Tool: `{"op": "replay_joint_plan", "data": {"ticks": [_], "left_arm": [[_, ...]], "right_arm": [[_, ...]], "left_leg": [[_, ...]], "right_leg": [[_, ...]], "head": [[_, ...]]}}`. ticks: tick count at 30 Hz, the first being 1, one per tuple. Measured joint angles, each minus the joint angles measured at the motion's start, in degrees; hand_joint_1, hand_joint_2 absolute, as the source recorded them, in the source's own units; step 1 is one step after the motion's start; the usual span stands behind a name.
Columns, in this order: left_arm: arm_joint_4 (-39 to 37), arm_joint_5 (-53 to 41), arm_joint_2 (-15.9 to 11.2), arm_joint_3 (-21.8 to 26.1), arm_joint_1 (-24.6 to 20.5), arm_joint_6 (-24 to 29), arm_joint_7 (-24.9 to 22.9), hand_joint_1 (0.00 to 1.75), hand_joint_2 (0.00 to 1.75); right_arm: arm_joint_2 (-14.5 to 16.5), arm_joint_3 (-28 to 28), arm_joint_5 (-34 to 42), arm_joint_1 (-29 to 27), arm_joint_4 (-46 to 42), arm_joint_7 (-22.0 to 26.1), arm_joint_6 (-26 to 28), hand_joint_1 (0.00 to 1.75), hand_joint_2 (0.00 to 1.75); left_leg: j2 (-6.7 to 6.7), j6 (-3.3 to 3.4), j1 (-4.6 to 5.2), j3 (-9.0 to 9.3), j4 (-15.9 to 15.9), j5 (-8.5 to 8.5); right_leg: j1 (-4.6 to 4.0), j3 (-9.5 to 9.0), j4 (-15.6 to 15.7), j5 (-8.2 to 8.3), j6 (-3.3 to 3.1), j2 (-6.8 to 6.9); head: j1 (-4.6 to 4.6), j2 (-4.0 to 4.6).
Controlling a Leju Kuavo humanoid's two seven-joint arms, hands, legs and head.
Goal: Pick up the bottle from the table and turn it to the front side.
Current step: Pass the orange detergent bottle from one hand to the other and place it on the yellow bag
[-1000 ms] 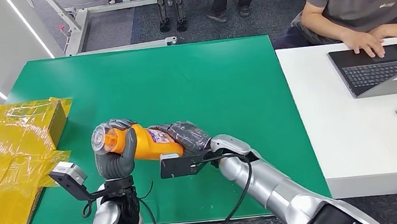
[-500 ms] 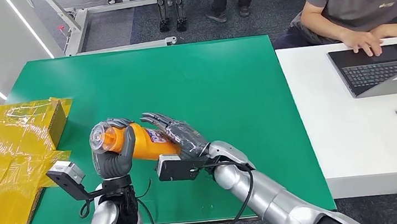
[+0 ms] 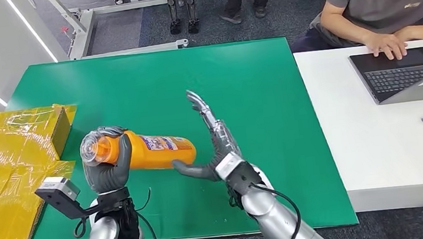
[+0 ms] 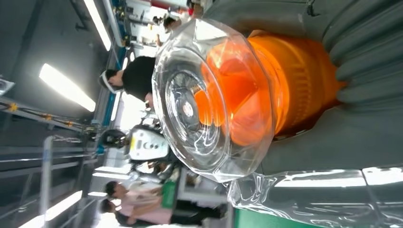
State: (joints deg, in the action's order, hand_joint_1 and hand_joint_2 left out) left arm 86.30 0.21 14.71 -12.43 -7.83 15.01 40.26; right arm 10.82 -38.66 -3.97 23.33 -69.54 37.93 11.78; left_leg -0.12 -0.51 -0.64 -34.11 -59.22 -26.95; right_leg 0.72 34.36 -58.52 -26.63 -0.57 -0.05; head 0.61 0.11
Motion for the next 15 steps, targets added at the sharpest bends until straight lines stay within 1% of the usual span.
{"op": "replay_joint_plan", "data": {"ticks": [4, 7, 9, 12, 15], "left_arm": [[1.8, -6.6, -2.0, 0.1, 0.7, 3.0, 0.0, 1.75, 1.75], [2.4, -15.6, -4.3, 0.1, 0.8, 5.7, -0.2, 1.75, 1.75], [2.6, -23.2, -6.4, 0.1, 0.9, 7.3, -0.8, 1.75, 1.75], [2.8, -33.0, -9.7, 0.1, 0.8, 9.2, -3.0, 1.75, 1.75], [2.8, -41.2, -13.9, 0.3, 0.6, 11.6, -6.2, 1.75, 1.75]], "right_arm": [[-0.9, 1.1, 1.7, -3.4, -6.4, 0.4, 1.1, 0.00, 1.75], [-1.6, 1.6, 2.2, -5.8, -9.5, 0.7, 1.7, 0.00, 1.75], [-2.2, 1.8, 2.1, -7.5, -11.2, 1.0, 2.1, 0.00, 1.75], [-3.0, 2.3, 2.0, -9.5, -13.2, 1.2, 2.8, 0.00, 1.75], [-3.8, 2.6, 2.1, -11.0, -15.0, 1.2, 3.6, 0.00, 1.75]], "left_leg": [[0.01, 0.00, 0.00, 0.01, 0.0, 0.00], [0.01, -0.01, 0.00, 0.01, 0.0, 0.00], [0.01, -0.01, -0.01, 0.02, 0.0, 0.00], [0.02, -0.01, -0.01, 0.02, 0.0, 0.01], [0.06, -0.01, -0.01, 0.03, 0.0, 0.01]], "right_leg": [[0.00, 0.00, 0.0, 0.00, 0.00, -0.01], [0.00, 0.00, 0.0, 0.00, 0.00, -0.01], [0.00, 0.00, 0.0, 0.00, 0.00, -0.01], [0.00, 0.00, 0.0, 0.00, -0.01, -0.02], [-0.01, 0.01, 0.0, -0.01, -0.02, -0.05]], "head": [[0.00, 0.00], [0.00, 0.00], [0.00, 0.00], [-0.01, 0.00], [-0.01, 0.00]]}}
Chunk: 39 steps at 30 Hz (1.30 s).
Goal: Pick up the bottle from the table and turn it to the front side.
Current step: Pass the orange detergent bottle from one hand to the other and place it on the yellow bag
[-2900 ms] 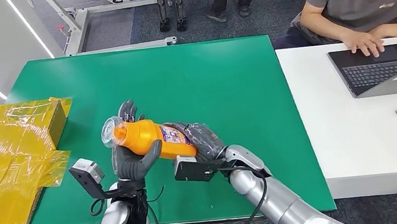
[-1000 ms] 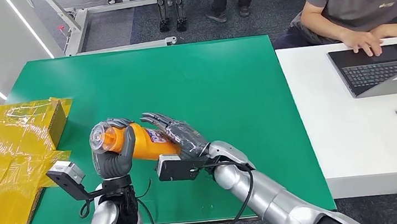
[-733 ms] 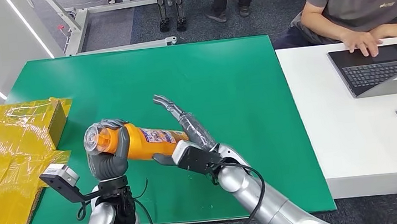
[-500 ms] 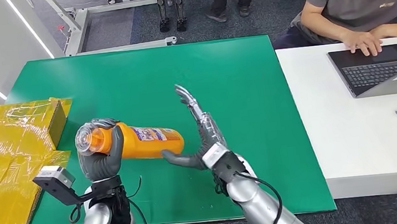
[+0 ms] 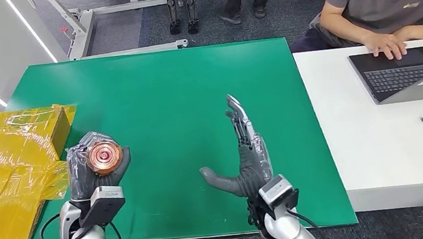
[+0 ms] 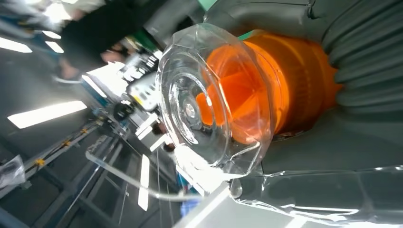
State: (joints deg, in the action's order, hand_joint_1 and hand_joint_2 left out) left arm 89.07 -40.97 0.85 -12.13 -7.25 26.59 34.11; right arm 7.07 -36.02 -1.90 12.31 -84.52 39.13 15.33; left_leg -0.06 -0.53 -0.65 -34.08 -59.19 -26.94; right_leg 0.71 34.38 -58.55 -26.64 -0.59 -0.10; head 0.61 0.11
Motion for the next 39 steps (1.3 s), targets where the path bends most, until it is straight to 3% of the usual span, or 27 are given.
{"op": "replay_joint_plan", "data": {"ticks": [4, 7, 13, 18, 25, 39], "left_arm": [[-0.3, -9.9, -7.2, 0.8, -0.7, 2.8, -4.0, 1.75, 1.75], [-0.9, -14.1, -12.0, 1.2, -1.5, 1.1, -6.0, 1.75, 1.75], [-4.2, -24.0, -19.0, 0.2, -3.2, -4.5, -8.4, 1.75, 1.75], [-11.6, -33.0, -23.8, -5.4, -8.1, -8.5, -8.7, 1.75, 1.75], [-24.6, -36.5, -25.4, -13.7, -17.0, -10.5, -8.3, 1.75, 1.75], [-44.6, -39.7, -25.8, -21.8, -27.7, -8.8, -8.0, 1.75, 1.75]], "right_arm": [[-1.2, 0.2, 0.3, -1.6, -2.1, -0.1, 1.1, 0.00, 1.75], [-1.8, 0.3, 0.4, -2.5, -3.1, 0.0, 1.3, 0.00, 1.75], [-2.2, 0.5, -0.2, -3.9, -4.8, 0.4, 0.9, 0.00, 1.75], [-2.4, 0.5, -0.9, -4.3, -6.1, 0.9, 0.4, 0.00, 1.75], [-2.5, 0.5, -1.0, -4.4, -7.2, 0.9, 0.6, 0.00, 1.75], [-2.5, 0.5, -0.7, -4.4, -7.9, 0.9, 1.0, 0.00, 1.75]], "left_leg": [[0.04, -0.01, -0.01, 0.01, 0.0, 0.00], [0.05, -0.01, -0.02, 0.01, 0.0, 0.01], [0.11, -0.01, -0.01, 0.01, 0.0, 0.01], [0.10, -0.01, 0.00, 0.01, 0.0, 0.02], [0.13, -0.03, 0.00, 0.01, 0.0, 0.04], [0.13, -0.06, -0.02, 0.01, 0.0, 0.06]], "right_leg": [[0.00, 0.02, 0.0, -0.02, -0.03, -0.05], [-0.01, 0.03, 0.0, -0.02, -0.03, -0.05], [-0.01, 0.06, 0.0, -0.02, -0.04, -0.12], [-0.01, 0.07, 0.0, 0.00, -0.05, -0.10], [-0.01, 0.06, 0.0, 0.03, -0.06, -0.14], [-0.01, 0.08, 0.0, 0.02, -0.07, -0.15]], "head": [[0.01, 0.00], [0.01, 0.00], [-0.01, 0.00], [-0.01, 0.00], [-0.01, 0.00], [-0.01, 0.00]]}}
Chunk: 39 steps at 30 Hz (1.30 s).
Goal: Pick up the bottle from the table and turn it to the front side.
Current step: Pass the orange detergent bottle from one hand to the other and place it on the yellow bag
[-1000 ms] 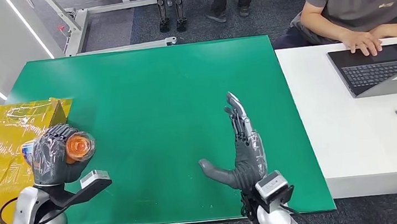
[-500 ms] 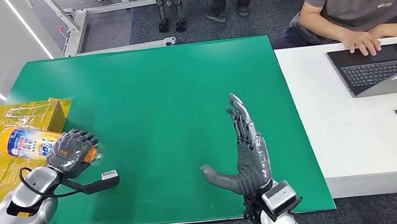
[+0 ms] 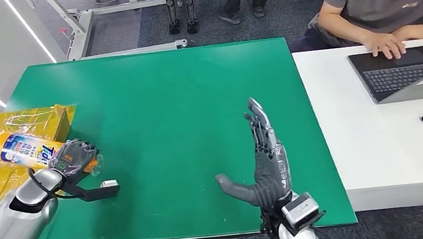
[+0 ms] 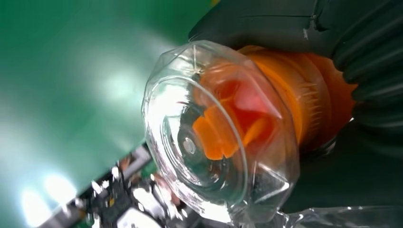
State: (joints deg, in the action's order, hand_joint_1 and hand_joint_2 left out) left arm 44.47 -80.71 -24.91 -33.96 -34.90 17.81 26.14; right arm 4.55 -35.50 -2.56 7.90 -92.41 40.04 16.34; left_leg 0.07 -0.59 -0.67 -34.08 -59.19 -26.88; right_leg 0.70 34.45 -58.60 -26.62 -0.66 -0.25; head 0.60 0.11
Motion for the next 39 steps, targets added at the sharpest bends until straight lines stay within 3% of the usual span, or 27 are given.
{"op": "replay_joint_plan", "data": {"ticks": [6, 15, 16, 19, 20, 39], "left_arm": [[-5.3, 0.7, 0.4, -1.8, -0.9, -0.2, 0.1, 1.75, 1.75], [-6.7, 2.6, 0.4, -2.5, -0.5, -2.4, 0.2, 1.75, 1.75], [-6.8, 2.7, 0.4, -2.5, -0.4, -2.4, 0.1, 1.66, 1.75], [-6.8, 2.9, 0.4, -2.5, -0.2, -2.4, 0.1, 0.35, 1.75], [-6.8, 3.1, 0.4, -2.5, -0.1, -2.6, 0.1, 0.00, 1.75], [-6.8, 3.4, 2.5, -2.6, -1.5, -2.7, -0.3, 0.00, 1.75]], "right_arm": [[0.2, 0.5, 0.5, -0.3, -0.8, 0.0, 0.0, 0.00, 1.75], [0.6, 1.6, 2.0, -1.3, -2.4, 0.0, -0.6, 0.00, 1.75], [0.6, 1.7, 2.0, -1.3, -2.4, 0.0, -0.8, 0.00, 1.75], [0.7, 1.9, 2.1, -1.3, -2.4, 0.0, -1.0, 0.00, 1.75], [0.7, 2.0, 2.1, -1.3, -2.4, 0.0, -1.0, 0.00, 1.75], [2.4, 2.5, 2.0, 0.1, -2.4, -0.2, 1.2, 0.00, 1.75]], "left_leg": [[-0.01, 0.00, 0.00, -0.02, 0.0, 0.00], [-0.03, 0.00, 0.00, -0.02, 0.0, -0.01], [-0.03, 0.00, 0.00, -0.01, 0.0, 0.00], [-0.04, -0.01, 0.00, 0.02, 0.0, 0.00], [-0.05, -0.01, 0.00, 0.02, 0.0, 0.00], [-0.05, -0.02, 0.02, 0.23, 0.0, 0.01]], "right_leg": [[0.00, 0.00, 0.0, 0.00, 0.00, 0.01], [0.01, -0.03, 0.0, -0.01, 0.00, 0.03], [0.01, -0.04, 0.0, -0.01, 0.00, 0.03], [0.01, -0.08, 0.0, -0.01, 0.00, 0.04], [0.01, -0.08, 0.0, -0.01, 0.00, 0.05], [0.01, -0.24, 0.0, -0.01, 0.00, 0.06]], "head": [[0.00, 0.00], [0.00, 0.00], [0.00, 0.00], [0.00, 0.00], [0.01, 0.00], [0.00, 0.00]]}}
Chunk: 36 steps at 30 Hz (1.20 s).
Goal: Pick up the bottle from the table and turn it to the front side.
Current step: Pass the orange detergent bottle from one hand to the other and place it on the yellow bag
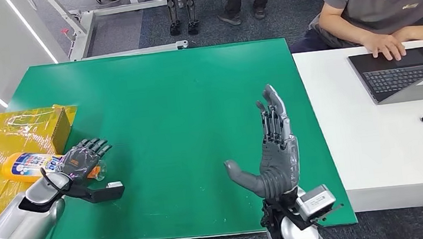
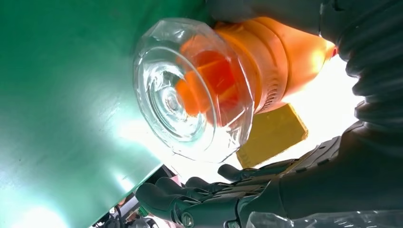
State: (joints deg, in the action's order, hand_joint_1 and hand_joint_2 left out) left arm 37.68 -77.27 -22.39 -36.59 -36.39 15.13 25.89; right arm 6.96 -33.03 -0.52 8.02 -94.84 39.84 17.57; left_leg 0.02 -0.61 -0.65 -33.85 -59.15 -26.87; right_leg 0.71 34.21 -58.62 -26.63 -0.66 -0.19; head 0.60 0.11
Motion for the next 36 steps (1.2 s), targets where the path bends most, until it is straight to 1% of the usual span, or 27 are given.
{"op": "replay_joint_plan", "data": {"ticks": [4, 9, 14, 19, 23, 27, 30, 33, 36], "left_arm": [[0.0, 1.0, 0.0, 0.0, 0.0, 1.1, -0.3, 0.00, 1.75], [0.1, 2.8, -0.4, 0.4, 1.3, 4.3, -2.4, 0.00, 1.75], [1.6, 3.4, -1.3, 1.9, 3.8, 6.2, -4.2, 0.00, 1.75], [5.6, 2.0, -2.4, 5.1, 7.6, 6.7, -6.1, 0.00, 1.75], [10.5, -0.1, -3.5, 8.6, 12.6, 7.2, -7.5, 0.00, 1.75], [18.9, -5.1, -4.5, 13.8, 20.7, 8.4, -9.8, 0.00, 1.75], [25.3, -7.8, -4.6, 17.4, 26.5, 8.6, -10.4, 0.00, 1.75], [29.4, -8.7, -4.6, 19.6, 30.1, 8.7, -10.5, 0.00, 1.75], [33.4, -9.4, -4.7, 21.3, 33.3, 10.9, -10.5, 0.00, 1.75]], "right_arm": [[0.0, 0.1, 0.0, 0.0, 0.0, 0.0, 0.0, 0.00, 1.75], [0.1, 0.5, -0.1, -0.1, 0.0, 0.0, -0.3, 0.00, 1.75], [0.3, 1.2, -0.5, -0.2, -0.1, -0.2, -0.8, 0.00, 1.75], [0.4, 1.7, -0.9, -0.8, -0.4, -0.2, -0.9, 0.00, 1.75], [0.4, 1.9, -0.7, -1.1, -0.4, 0.1, -0.3, 0.00, 1.75], [0.3, 1.9, 0.1, -1.1, -0.4, 0.1, 0.0, 0.00, 1.75], [0.2, 1.9, 0.3, -1.1, -0.4, 0.2, 0.1, 0.00, 1.75], [0.2, 1.9, 0.4, -1.1, -0.4, 0.2, 0.2, 0.00, 1.75], [0.2, 1.9, 0.5, -1.5, -0.4, 0.2, 0.3, 0.00, 1.75]], "left_leg": [[-0.01, 0.00, 0.00, -0.02, 0.0, 0.00], [0.00, 0.00, 0.01, -0.03, 0.0, 0.00], [0.04, 0.00, -0.01, -0.01, 0.0, 0.00], [0.05, -0.02, -0.01, -0.01, 0.0, -0.01], [0.13, -0.04, -0.01, 0.00, 0.1, -0.03], [0.21, -0.08, -0.01, 0.02, 0.1, -0.07], [0.18, -0.08, -0.01, 0.00, 0.1, -0.08], [0.14, -0.08, -0.01, -0.02, 0.1, -0.08], [0.15, -0.08, -0.02, -0.02, 0.1, -0.08]], "right_leg": [[0.00, 0.00, 0.0, 0.00, 0.00, 0.00], [0.00, 0.00, 0.0, 0.00, 0.00, 0.00], [0.00, 0.01, 0.0, 0.00, 0.00, -0.04], [0.00, 0.02, 0.0, -0.01, -0.01, -0.05], [0.00, 0.04, 0.0, -0.03, -0.03, -0.12], [0.00, 0.07, 0.0, -0.06, -0.07, -0.20], [0.00, 0.08, 0.0, -0.10, -0.10, -0.16], [0.00, 0.08, 0.0, -0.11, -0.11, -0.12], [0.00, 0.08, 0.0, -0.10, -0.12, -0.13]], "head": [[-0.01, 0.00], [-0.01, 0.00], [0.01, 0.00], [0.00, 0.00], [0.00, 0.00], [0.01, 0.00], [0.01, 0.00], [0.00, 0.00], [0.00, 0.00]]}}
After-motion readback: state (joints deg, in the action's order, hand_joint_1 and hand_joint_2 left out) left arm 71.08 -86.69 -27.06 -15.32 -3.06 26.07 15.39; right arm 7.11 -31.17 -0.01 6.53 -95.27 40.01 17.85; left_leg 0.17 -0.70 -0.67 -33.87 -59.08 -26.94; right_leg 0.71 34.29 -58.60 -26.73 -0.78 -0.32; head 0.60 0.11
